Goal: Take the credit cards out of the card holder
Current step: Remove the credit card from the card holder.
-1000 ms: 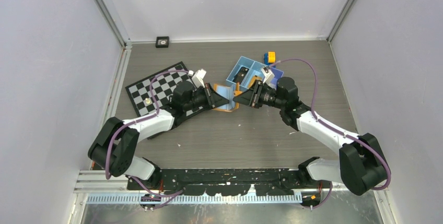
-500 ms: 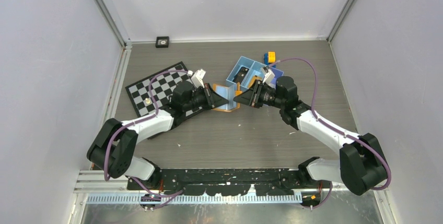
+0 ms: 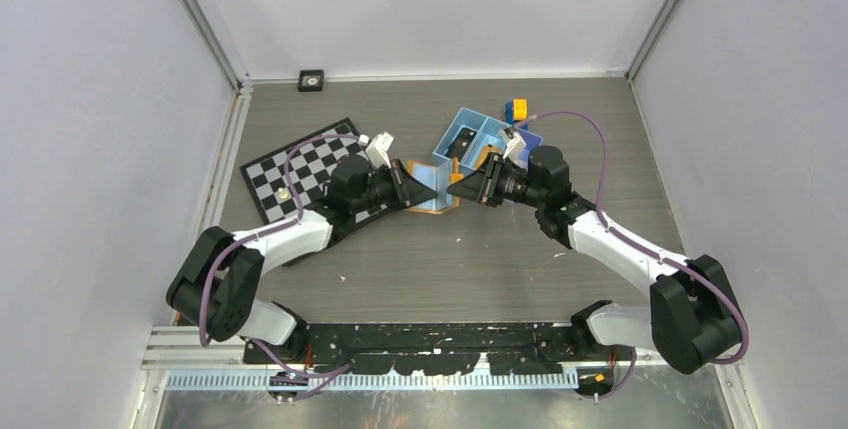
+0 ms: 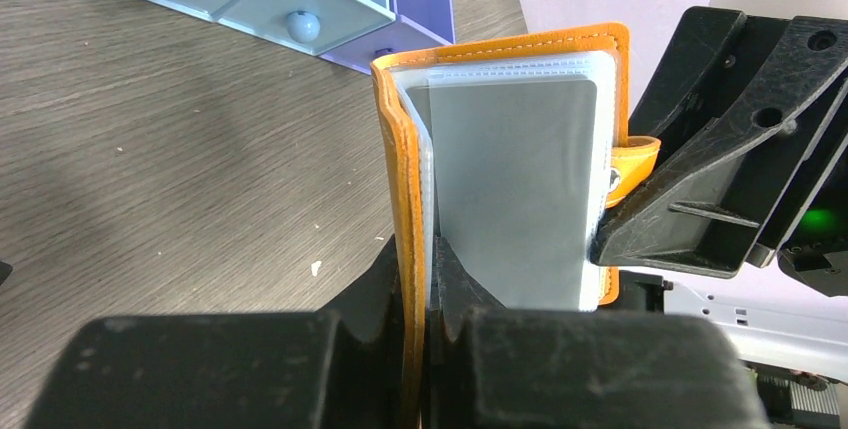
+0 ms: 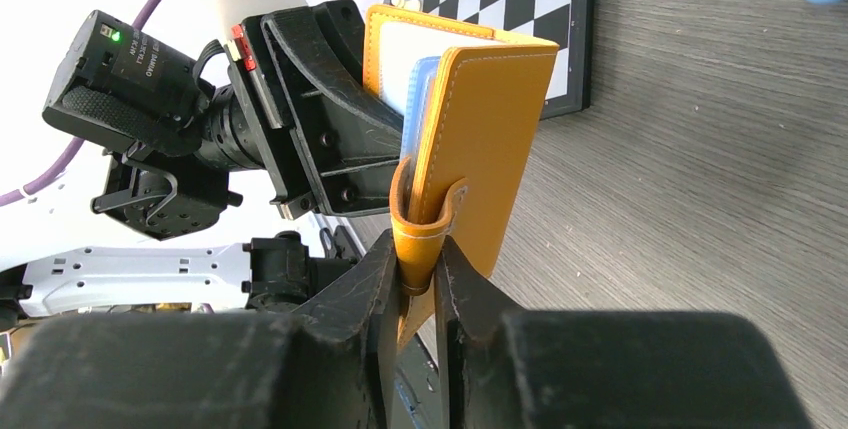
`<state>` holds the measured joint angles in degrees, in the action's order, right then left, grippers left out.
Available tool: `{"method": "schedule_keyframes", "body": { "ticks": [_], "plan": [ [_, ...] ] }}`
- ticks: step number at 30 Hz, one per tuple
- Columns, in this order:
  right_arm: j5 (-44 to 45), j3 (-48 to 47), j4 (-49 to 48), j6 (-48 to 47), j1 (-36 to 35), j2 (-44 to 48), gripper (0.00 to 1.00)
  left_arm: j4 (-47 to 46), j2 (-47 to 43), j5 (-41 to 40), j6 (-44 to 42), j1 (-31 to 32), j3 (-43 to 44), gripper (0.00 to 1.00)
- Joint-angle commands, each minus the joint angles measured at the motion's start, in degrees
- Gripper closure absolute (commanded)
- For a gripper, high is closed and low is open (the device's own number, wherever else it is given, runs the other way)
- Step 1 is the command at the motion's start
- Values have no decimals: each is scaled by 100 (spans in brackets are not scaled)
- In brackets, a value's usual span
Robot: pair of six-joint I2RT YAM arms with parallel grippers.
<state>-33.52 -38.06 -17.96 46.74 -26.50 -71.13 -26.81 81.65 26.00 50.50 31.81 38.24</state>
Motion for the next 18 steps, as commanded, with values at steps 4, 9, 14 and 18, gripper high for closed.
{"method": "schedule_keyframes", "body": {
  "ticks": [4, 9, 14, 18],
  "plan": [
    [-165, -169, -483, 86, -54, 31, 74, -324, -14, 221, 4, 62, 210, 100],
    [-188, -162, -524, 98, -68, 38, 68, -325, -14, 221, -5, 62, 211, 100],
    [-142, -177, -459, 75, -76, 30, 75, -325, -29, 213, -5, 62, 210, 100],
    [42, -287, -73, -98, -77, 9, 77, -309, -48, 196, -26, 62, 211, 100]
  ]
}}
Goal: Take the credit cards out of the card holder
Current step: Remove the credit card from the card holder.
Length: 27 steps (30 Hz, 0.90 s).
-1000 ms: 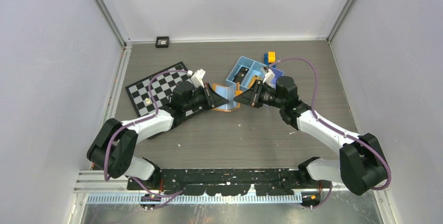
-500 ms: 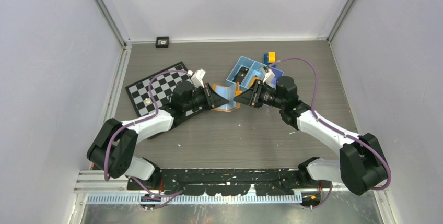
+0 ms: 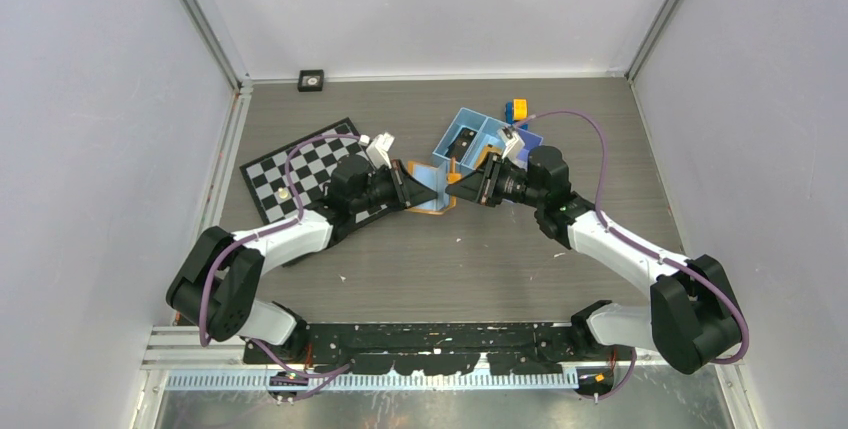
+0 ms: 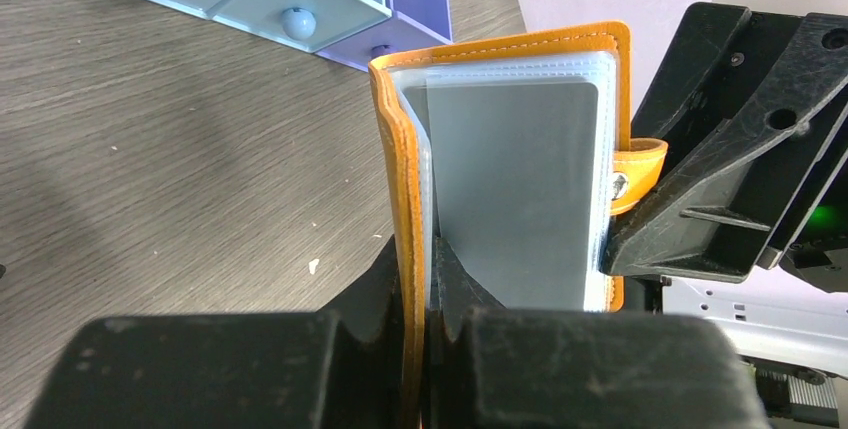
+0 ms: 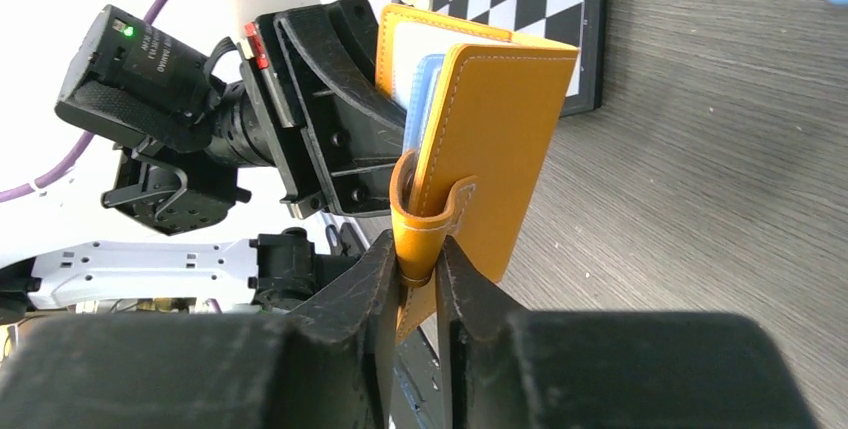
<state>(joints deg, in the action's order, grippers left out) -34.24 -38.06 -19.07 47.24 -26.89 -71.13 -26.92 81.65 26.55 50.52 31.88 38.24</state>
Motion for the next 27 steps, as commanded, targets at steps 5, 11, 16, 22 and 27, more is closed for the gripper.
{"method": "schedule_keyframes", "body": {
  "ticks": [5, 11, 16, 22, 27],
  "plan": [
    [434, -438, 563, -413, -52, -25, 83, -211, -106, 68, -79, 55, 210, 100],
    [962, -650, 1361, -742, -86, -41, 78, 98, -302, -195, -280, 54, 199, 100],
    [1039, -787, 1564, -828, -135, -214, 72, 367, -404, -431, -414, 53, 226, 100],
    [906, -846, 1510, -815, -221, -473, 59, 521, -354, -479, -488, 53, 278, 100],
    [742, -860, 1366, -736, -272, -647, 48, 661, -282, -512, -569, 98, 358, 100]
  ]
}}
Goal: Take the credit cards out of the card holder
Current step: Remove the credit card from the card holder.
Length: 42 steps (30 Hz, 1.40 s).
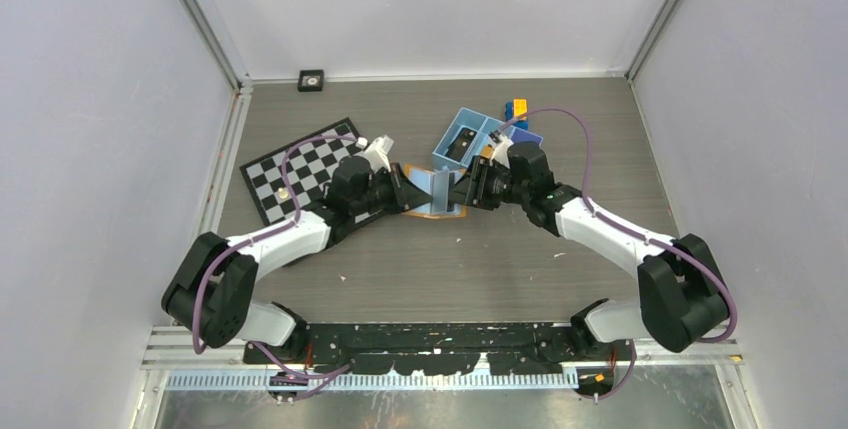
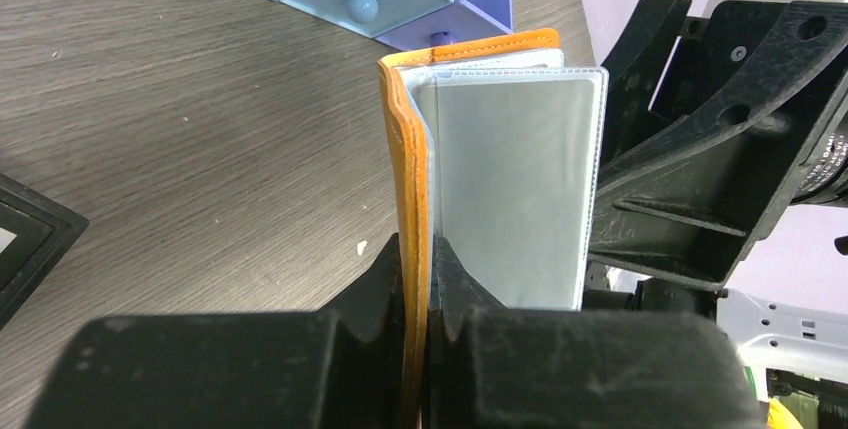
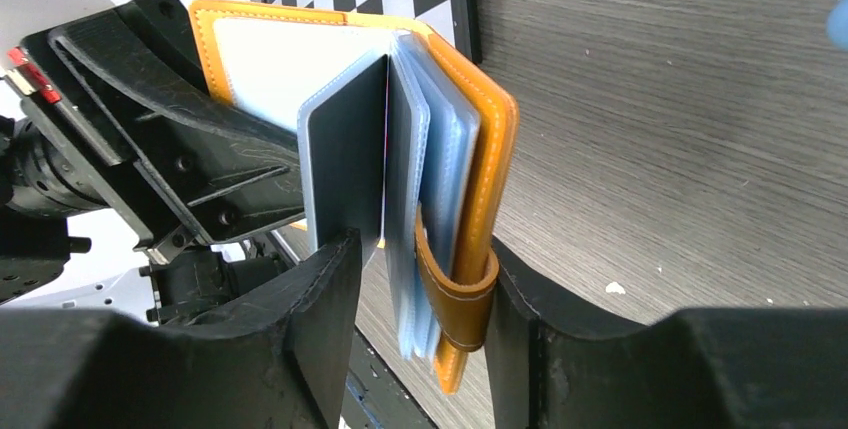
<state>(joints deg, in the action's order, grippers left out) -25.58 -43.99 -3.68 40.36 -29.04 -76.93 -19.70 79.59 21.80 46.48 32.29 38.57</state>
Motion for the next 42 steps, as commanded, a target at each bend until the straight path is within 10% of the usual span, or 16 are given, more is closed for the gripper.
{"method": "schedule_keyframes", "body": {
  "ticks": [1, 6, 11, 16, 20, 42],
  "plan": [
    [-205, -242, -297, 0, -63, -82, 47, -60, -57, -6, -165, 84, 347, 100],
    [-319, -224, -454, 70, -104, -146, 53, -337, 238, 401, -104, 191, 466, 100],
    [77, -395, 30, -63, -126, -184, 87, -346, 185, 231, -74, 216, 409, 96],
    [668, -528, 675, -243, -128, -155, 96, 252, -161, -430, -200, 211, 371, 38],
    [1129, -664, 998, -347, -229, -156, 99, 171, -195, -432, -222, 216, 308, 18],
    [3945, -1691, 2462, -753, -1427, -944, 99, -649, 485, 128, 24, 251, 304, 11]
  ]
}}
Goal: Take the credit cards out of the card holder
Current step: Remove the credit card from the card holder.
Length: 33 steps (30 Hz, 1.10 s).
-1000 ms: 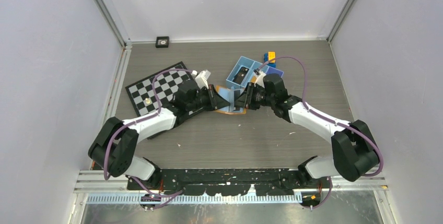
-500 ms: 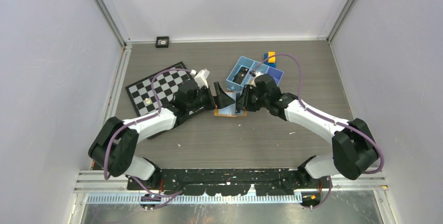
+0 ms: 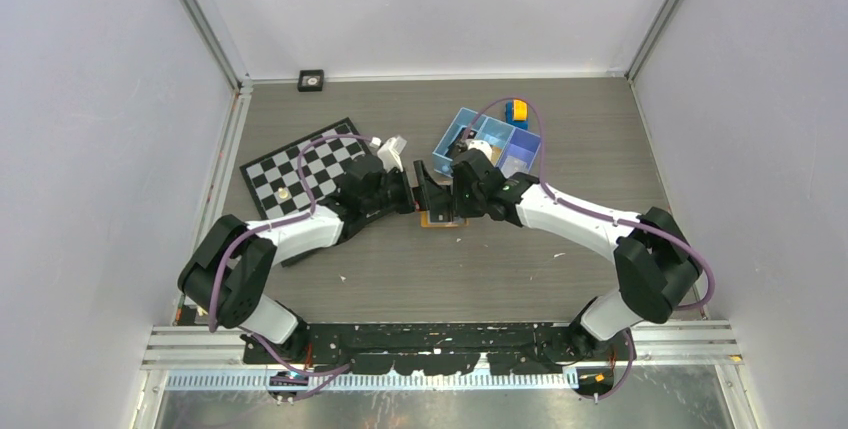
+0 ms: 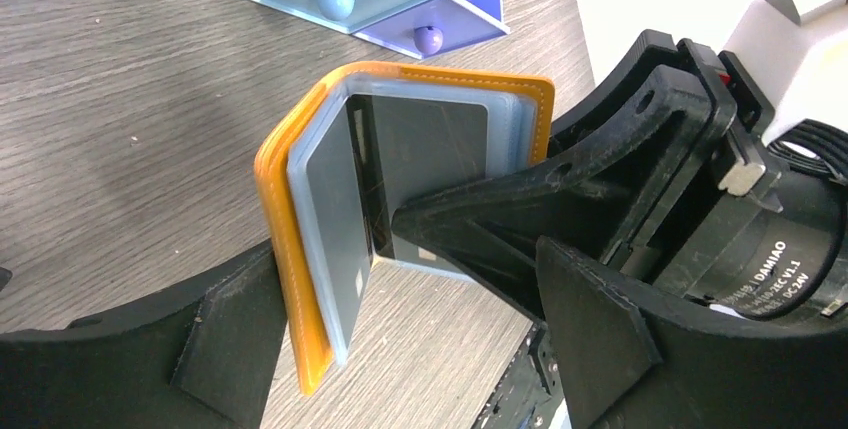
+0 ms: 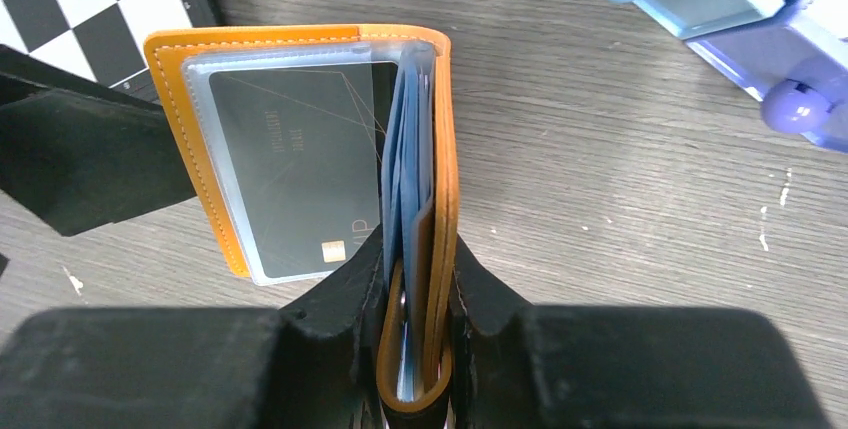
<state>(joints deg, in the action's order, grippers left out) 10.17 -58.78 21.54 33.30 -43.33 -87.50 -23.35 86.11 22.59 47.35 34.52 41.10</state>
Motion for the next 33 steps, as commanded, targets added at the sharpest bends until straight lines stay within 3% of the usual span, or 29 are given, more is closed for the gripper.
{"method": "schedule_keyframes", "body": {
  "ticks": [1, 3, 8, 17, 22, 28, 33],
  "plan": [
    [271, -197, -110, -57, 1, 133, 100, -267, -141, 40, -74, 28, 69, 16],
    [36, -168, -191, -101, 11, 218, 100, -89, -96, -22, -98, 24, 136, 29],
    [-448, 141, -630, -78, 62, 635, 100, 50, -139, -52, -96, -60, 122, 52],
    [-1591, 456, -1061, 137, 476, 914, 97, -998, -74, 792, 707, -771, -291, 97],
    [-1466, 685, -1082, 378, 889, 1149, 64, -856, -424, 852, 731, -963, -365, 100],
    [-1280, 1096, -1098, 652, 1510, 1744, 57, -255, -1094, 493, 461, -1031, -417, 100],
    [-565, 1262, -955, 591, 1514, 2501, 38, 100, -1261, 255, 374, -1034, -391, 100]
  ]
}}
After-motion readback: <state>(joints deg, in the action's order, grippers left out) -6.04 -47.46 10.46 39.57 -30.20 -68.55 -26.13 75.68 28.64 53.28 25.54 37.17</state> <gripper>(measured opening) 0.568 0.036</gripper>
